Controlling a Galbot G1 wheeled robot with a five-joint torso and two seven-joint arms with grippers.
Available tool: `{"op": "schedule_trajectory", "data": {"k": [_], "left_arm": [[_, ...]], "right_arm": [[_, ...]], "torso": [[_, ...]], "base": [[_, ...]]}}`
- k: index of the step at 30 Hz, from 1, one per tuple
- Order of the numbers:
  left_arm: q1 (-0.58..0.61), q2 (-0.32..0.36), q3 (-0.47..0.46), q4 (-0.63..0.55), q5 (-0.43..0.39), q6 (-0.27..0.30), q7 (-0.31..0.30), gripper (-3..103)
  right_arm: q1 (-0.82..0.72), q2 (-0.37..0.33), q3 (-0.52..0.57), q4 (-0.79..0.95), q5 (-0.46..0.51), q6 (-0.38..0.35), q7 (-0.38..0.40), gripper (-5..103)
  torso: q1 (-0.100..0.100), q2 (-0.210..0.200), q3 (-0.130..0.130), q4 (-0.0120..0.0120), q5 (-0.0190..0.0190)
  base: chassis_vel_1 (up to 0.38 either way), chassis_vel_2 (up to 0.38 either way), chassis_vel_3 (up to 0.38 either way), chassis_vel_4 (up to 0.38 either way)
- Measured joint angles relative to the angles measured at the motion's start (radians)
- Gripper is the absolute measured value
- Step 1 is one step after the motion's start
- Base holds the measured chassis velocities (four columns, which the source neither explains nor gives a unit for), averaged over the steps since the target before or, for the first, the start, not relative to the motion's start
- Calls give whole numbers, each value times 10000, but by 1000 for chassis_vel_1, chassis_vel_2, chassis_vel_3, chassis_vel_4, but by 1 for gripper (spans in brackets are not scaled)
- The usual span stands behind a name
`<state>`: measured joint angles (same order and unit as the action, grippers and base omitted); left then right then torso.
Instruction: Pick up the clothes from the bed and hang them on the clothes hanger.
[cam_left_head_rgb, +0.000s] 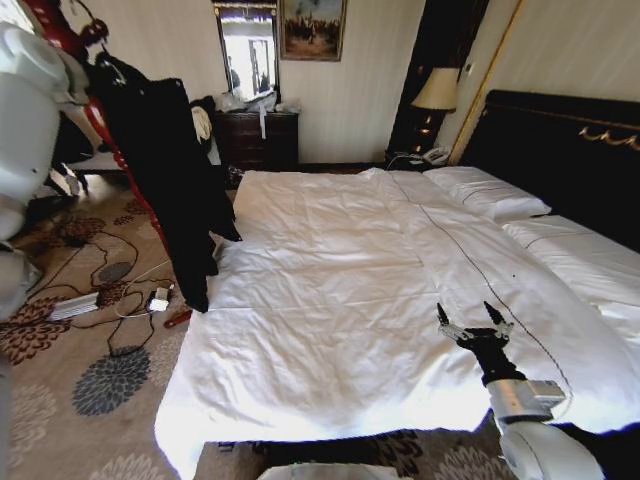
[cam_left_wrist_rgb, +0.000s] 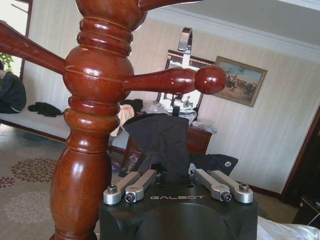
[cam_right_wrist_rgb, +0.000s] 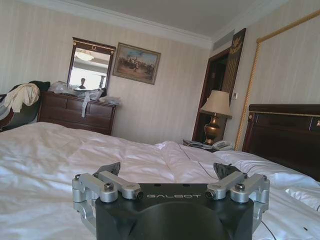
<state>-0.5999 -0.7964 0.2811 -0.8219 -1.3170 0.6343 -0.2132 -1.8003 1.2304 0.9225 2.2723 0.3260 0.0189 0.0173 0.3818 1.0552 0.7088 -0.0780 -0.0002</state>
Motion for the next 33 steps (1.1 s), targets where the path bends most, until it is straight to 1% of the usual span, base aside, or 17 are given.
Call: {"op": "schedule_trajectory", "data": {"k": [5,14,20,21,24,25,27,28,29,31,33], "left_arm": [[255,183,-80,-332,-59,33,-69,16],[585,154,-96,-625,-15,39,-169,16],[810,81,-378,-797,-20,86,-398,16],[839,58,-456,-799,-30,134,-495,16],[906,110,-482,-874,-28,157,-514,16],[972,177,-520,-956,-28,163,-504,14],[998,201,-536,-987,-29,163,-504,14],[1051,247,-580,-1045,-29,186,-561,16],[1095,277,-643,-1101,-40,232,-694,22],[1145,329,-712,-1229,-49,267,-818,32],[1164,355,-735,-1285,-52,275,-835,32]], "right_arm": [[0,0,0,0,1,0,0,100],[0,0,0,0,0,0,0,100],[0,0,0,0,0,0,0,100],[0,0,0,0,0,0,0,100],[0,0,0,0,1,0,0,100],[0,0,0,0,0,0,0,100],[0,0,0,0,0,0,0,100],[0,0,0,1,1,0,0,100],[0,0,0,0,0,0,0,100],[0,0,0,0,0,0,0,100],[0,0,0,1,0,0,0,100]], "torso": [[2,-1,1,-1,1],[1,0,0,5,0],[0,0,0,3,1],[0,0,0,-1,4],[0,0,-1,-2,5],[0,1,-1,-3,6],[0,0,-1,-2,5],[0,0,-1,2,3],[0,0,0,8,-2],[0,0,0,5,-1],[0,0,0,3,-1]], "base": [[0,0,0,0],[0,0,0,0],[0,0,0,0],[0,0,0,0],[0,0,0,0],[0,0,0,0],[0,0,0,0],[0,0,0,0],[0,0,0,0],[0,0,0,0],[0,0,0,0]]}}
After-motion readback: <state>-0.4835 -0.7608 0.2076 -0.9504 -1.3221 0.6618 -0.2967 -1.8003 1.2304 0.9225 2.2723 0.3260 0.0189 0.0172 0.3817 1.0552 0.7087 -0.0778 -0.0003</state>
